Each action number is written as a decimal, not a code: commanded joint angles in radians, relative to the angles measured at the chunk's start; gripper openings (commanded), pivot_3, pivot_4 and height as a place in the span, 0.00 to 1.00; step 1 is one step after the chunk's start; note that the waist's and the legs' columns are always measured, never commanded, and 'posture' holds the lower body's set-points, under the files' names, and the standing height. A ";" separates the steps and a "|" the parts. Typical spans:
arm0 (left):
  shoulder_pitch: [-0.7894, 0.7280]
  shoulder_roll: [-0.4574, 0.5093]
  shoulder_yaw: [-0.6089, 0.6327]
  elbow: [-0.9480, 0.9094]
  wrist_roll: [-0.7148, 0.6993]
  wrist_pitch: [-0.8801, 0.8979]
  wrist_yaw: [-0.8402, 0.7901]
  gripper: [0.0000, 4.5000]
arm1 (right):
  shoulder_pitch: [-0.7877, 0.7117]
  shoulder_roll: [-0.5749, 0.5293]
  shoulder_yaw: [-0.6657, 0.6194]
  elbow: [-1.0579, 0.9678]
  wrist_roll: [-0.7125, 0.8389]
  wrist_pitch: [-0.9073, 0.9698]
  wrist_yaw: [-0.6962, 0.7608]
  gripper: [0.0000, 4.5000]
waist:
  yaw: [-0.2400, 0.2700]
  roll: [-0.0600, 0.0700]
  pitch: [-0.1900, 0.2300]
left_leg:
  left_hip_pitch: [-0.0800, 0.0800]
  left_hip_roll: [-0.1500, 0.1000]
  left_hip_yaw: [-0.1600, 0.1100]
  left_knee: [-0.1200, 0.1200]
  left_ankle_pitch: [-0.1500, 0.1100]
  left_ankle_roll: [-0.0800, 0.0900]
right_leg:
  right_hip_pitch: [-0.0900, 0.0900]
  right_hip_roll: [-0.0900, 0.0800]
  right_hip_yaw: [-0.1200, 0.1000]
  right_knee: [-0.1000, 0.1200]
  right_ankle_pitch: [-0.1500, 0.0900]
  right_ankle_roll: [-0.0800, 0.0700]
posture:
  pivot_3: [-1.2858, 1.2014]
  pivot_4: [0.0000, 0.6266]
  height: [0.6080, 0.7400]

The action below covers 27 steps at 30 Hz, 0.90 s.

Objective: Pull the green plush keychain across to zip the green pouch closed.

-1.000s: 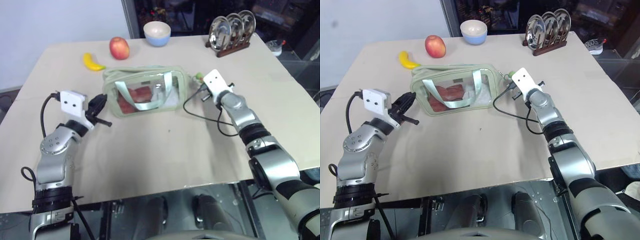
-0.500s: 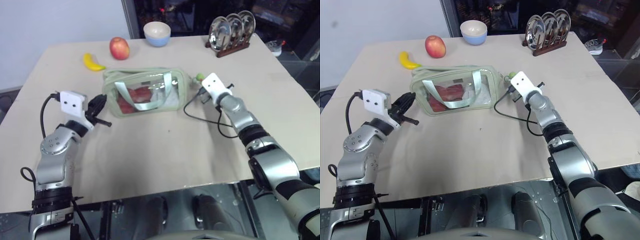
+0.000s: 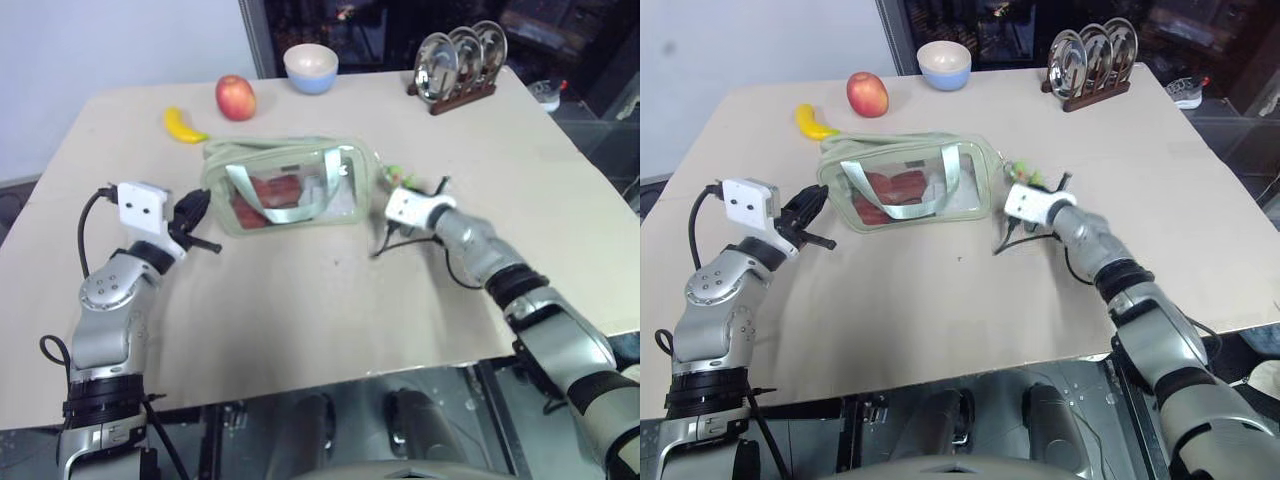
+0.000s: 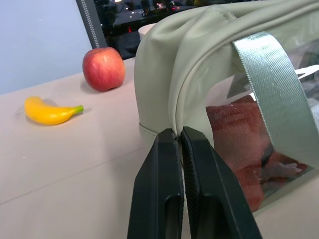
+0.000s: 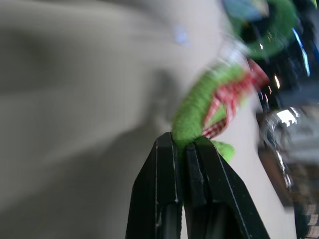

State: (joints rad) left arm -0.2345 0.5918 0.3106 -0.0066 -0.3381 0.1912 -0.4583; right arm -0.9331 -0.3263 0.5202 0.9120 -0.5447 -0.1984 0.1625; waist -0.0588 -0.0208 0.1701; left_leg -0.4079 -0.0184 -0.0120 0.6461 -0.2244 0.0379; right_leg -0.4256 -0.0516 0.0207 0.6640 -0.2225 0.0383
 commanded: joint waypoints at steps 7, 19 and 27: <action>0.014 0.029 0.061 0.027 0.018 0.017 0.037 0.00 | -0.029 0.001 0.094 0.145 -0.136 -0.054 -0.034 0.01 | -0.008 -0.002 -0.001 | 0.017 0.002 0.000 -0.003 0.000 0.000 | 0.015 0.002 0.000 -0.002 0.000 0.000 | 0.52 0.24 0.95; 0.053 -0.034 0.064 -0.131 -0.131 0.000 -0.065 0.15 | 0.082 0.078 -0.401 -0.284 0.473 0.217 0.293 0.31 | 0.003 -0.002 0.000 | 0.009 0.003 -0.001 -0.003 0.000 0.000 | 0.010 0.001 0.001 -0.003 0.000 0.000 | 0.52 0.24 0.95; 0.157 -0.032 0.083 -0.268 -0.211 0.062 -0.104 0.70 | 0.275 -0.012 -0.487 -0.797 0.664 0.509 0.443 0.99 | 0.024 -0.001 0.000 | 0.000 0.003 -0.007 -0.004 -0.001 0.001 | 0.006 -0.002 -0.003 -0.008 0.000 0.000 | 0.52 0.24 0.95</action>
State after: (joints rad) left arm -0.0925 0.5446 0.3581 -0.2095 -0.5179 0.2425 -0.5499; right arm -0.6692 -0.3163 0.0720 0.2297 0.0682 0.2629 0.5752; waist -0.0348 -0.0220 0.1703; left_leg -0.4091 -0.0161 -0.0191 0.6427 -0.2252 0.0384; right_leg -0.4209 -0.0540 0.0172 0.6557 -0.2227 0.0380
